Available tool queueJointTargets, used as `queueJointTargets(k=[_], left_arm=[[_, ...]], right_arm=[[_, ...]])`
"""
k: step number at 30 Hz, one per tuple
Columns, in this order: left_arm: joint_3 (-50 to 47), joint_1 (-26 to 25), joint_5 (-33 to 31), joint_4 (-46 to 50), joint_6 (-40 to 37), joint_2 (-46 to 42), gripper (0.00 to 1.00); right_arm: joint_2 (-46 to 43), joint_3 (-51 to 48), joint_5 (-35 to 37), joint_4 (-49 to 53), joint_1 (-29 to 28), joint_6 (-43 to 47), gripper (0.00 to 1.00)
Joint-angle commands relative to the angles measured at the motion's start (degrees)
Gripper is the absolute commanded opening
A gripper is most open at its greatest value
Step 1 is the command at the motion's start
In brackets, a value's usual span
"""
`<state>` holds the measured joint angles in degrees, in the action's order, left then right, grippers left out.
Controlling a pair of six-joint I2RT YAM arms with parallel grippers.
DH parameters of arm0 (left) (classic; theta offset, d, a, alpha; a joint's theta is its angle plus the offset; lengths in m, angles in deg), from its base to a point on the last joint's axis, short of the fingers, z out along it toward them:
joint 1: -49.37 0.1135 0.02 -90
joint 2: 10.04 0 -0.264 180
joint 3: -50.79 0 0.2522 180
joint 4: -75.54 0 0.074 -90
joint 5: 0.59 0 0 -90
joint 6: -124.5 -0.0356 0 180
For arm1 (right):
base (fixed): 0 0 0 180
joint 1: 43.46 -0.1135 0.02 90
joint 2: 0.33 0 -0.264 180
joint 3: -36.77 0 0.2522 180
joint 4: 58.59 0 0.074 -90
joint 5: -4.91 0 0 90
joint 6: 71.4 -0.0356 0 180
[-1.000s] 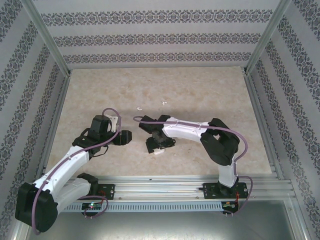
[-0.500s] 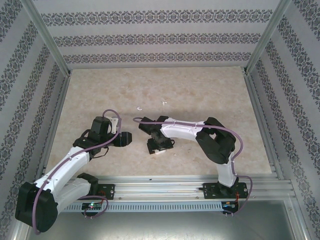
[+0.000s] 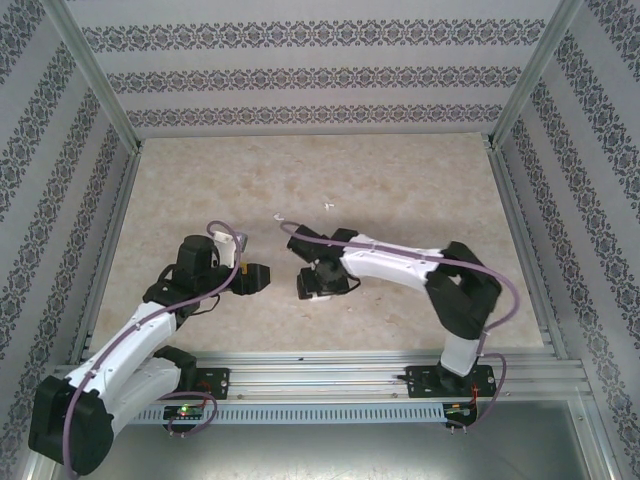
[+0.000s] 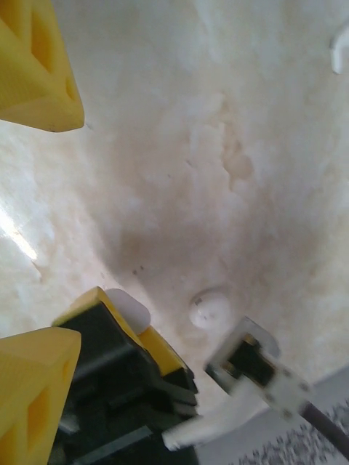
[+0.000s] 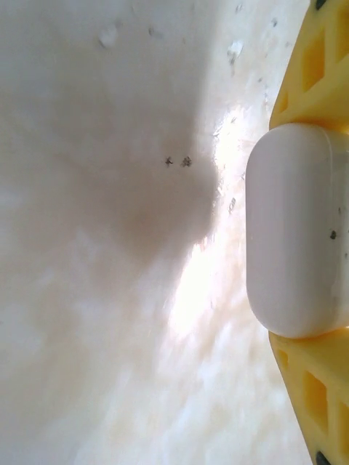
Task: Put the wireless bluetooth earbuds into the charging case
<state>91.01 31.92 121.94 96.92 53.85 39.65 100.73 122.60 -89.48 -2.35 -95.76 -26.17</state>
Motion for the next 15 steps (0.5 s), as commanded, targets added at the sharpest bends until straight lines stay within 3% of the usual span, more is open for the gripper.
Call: queueJointTargets(k=[1,6,15], left_arm=[[-2.4,0.1,3.8,-10.2,0.1,-3.3,0.68],[-4.7,-4.2,0.4,-18.0,1.5,-6.2,0.67],[-4.3,-20.3,-12.1,-33.3,-1.5,-1.1,0.70]], right_arm=[[-8.2,0.7,1.9,-1.7,1.4,-3.4,0.58],[-14.6,1.9,3.8,-3.0,2.1,-5.1,0.58],[-21.5,2.3,4.9,-5.6,2.1,-7.7,0.58]])
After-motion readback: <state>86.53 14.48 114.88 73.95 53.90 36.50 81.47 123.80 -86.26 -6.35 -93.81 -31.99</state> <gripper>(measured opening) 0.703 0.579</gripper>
